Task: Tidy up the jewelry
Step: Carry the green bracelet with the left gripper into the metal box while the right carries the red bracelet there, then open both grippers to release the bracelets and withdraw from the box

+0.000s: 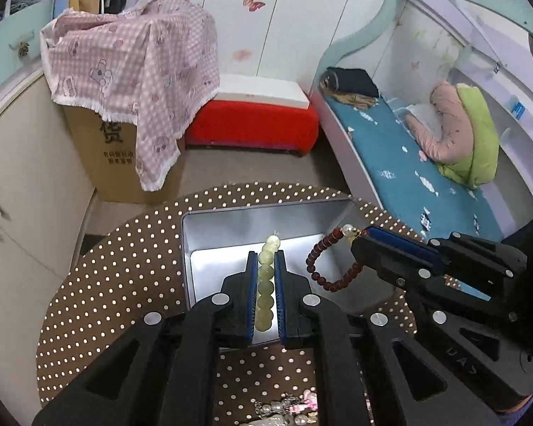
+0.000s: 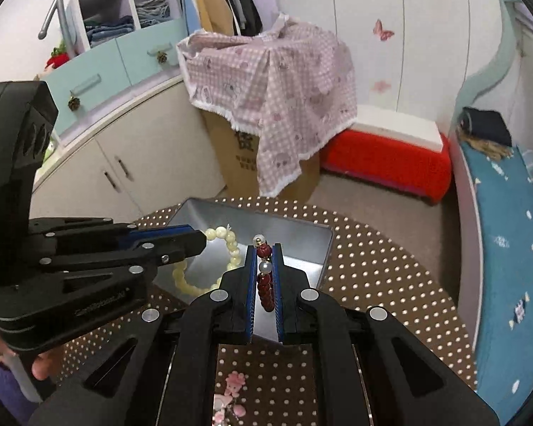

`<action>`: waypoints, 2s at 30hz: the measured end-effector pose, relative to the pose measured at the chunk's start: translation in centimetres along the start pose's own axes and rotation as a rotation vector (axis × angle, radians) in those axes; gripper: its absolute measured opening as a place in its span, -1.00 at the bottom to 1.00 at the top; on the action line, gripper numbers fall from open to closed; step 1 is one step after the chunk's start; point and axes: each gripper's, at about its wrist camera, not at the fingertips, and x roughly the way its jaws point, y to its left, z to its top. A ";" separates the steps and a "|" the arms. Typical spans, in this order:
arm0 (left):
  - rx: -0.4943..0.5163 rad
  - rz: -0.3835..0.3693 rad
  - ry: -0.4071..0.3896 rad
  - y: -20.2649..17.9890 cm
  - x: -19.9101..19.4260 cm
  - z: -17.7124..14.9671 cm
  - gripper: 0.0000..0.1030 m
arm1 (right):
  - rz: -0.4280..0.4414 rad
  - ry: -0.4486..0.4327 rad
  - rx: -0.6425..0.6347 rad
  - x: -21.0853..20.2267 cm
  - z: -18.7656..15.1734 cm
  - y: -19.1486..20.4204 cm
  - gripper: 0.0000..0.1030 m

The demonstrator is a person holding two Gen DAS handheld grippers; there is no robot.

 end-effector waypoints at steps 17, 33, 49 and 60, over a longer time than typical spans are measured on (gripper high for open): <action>-0.006 0.052 -0.019 -0.2 -1.0 -0.8 -0.16 | -0.027 0.007 0.005 -0.3 -1.0 0.4 -0.78; -0.044 0.235 -0.307 -1.6 -14.3 -6.6 0.47 | -0.154 -0.272 -0.023 -14.9 -3.3 2.6 0.20; -0.089 0.245 -0.259 -0.7 -13.9 -13.1 0.52 | -0.175 -0.172 0.005 -14.2 -10.8 2.8 0.20; -0.063 0.236 -0.134 -0.3 -8.2 -14.9 0.52 | -0.170 -0.058 0.032 -10.1 -14.0 1.3 0.20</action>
